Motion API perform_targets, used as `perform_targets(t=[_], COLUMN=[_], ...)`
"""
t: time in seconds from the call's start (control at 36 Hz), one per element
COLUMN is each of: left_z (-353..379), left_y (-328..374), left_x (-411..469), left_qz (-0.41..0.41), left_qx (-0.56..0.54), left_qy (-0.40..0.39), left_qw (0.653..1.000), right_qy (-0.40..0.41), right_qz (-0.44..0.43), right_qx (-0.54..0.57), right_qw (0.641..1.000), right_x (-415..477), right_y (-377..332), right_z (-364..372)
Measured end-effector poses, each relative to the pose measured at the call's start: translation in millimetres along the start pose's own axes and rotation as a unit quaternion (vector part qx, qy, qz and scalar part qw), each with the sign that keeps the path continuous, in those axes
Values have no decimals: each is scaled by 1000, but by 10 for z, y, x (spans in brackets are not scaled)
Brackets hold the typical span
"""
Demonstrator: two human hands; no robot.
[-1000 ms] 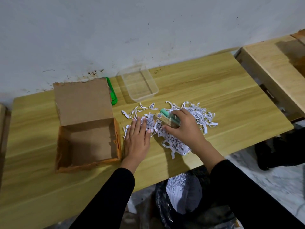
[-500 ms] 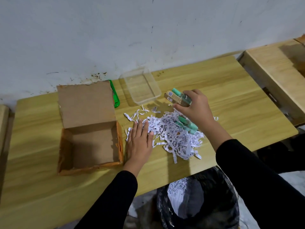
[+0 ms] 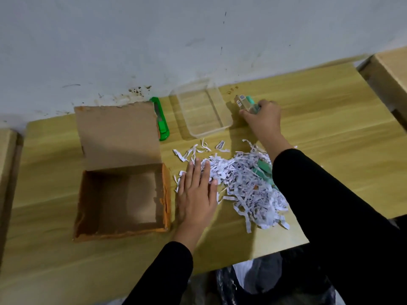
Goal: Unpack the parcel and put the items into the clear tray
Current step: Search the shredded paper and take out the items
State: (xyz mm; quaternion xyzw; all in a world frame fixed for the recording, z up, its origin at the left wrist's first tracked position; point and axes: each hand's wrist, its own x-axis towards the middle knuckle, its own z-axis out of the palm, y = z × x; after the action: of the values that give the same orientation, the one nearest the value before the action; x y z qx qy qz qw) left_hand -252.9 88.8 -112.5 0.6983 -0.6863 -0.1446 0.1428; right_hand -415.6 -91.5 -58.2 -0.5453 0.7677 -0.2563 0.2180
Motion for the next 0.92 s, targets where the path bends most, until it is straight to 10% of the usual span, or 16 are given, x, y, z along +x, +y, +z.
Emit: perform_targets(t=[0.92], left_z=[2], left_y=[-18], left_x=[-9], left_qz=[-7], left_qx=[2], left_qy=[4], left_qw=[1000], right_qy=[-124], right_qz=[-120], right_qx=[25], right_qw=[985], right_x=[-1210], right_y=[818], right_z=[-708])
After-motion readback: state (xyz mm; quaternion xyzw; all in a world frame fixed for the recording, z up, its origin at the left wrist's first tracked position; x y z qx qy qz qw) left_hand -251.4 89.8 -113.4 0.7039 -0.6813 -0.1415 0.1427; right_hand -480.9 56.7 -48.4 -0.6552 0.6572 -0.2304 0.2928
